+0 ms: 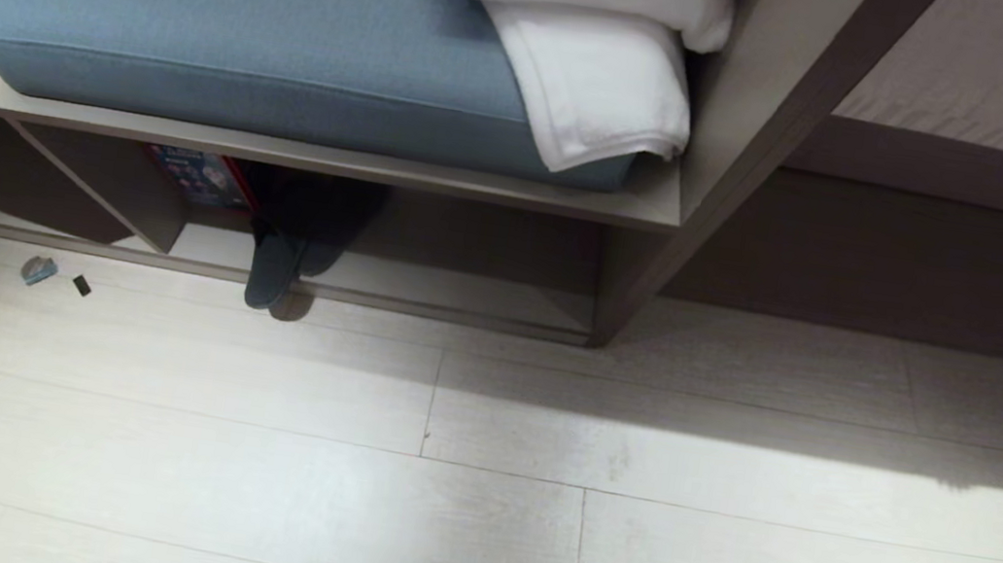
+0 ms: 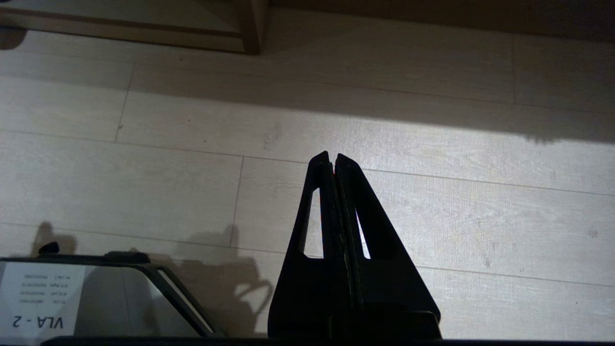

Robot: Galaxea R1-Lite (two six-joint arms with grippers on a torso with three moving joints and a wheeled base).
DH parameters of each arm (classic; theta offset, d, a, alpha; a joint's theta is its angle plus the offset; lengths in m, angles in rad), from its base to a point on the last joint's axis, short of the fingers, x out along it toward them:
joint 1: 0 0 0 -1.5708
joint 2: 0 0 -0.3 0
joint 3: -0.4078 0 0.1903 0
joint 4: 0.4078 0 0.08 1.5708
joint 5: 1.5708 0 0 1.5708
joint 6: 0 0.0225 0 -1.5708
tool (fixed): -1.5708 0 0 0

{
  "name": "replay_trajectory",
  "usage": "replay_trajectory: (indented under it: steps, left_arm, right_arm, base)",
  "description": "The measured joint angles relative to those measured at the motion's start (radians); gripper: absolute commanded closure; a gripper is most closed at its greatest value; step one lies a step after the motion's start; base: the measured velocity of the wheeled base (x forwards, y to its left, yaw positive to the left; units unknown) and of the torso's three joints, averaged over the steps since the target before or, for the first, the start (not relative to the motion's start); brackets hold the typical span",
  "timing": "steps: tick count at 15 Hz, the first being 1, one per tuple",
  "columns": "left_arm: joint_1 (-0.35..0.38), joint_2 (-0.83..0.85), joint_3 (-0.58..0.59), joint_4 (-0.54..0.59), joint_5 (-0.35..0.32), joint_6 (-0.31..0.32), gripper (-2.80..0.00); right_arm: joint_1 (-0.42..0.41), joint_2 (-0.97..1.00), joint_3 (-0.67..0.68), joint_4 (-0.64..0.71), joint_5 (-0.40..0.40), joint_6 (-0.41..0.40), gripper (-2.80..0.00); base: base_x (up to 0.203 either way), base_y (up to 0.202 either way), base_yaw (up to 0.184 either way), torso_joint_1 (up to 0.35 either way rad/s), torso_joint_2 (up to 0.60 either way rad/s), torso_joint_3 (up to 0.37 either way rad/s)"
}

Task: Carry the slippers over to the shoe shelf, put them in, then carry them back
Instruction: Pick up the slippers in the shoe cabinet

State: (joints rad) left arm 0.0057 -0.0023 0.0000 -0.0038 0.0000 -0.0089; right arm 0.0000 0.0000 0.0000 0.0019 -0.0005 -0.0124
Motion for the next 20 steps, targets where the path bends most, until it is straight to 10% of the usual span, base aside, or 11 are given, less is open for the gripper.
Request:
replay_trajectory:
  steps: [20]
  left_arm:
    - [0.0, 0.001, 0.0, 0.0, 0.0, 0.0, 0.0]
  right_arm:
    - [0.0, 0.0, 0.0, 0.0, -0.001, 0.001, 0.0]
  base:
    - [0.0, 0.0, 0.0, 0.002, 0.0, 0.2]
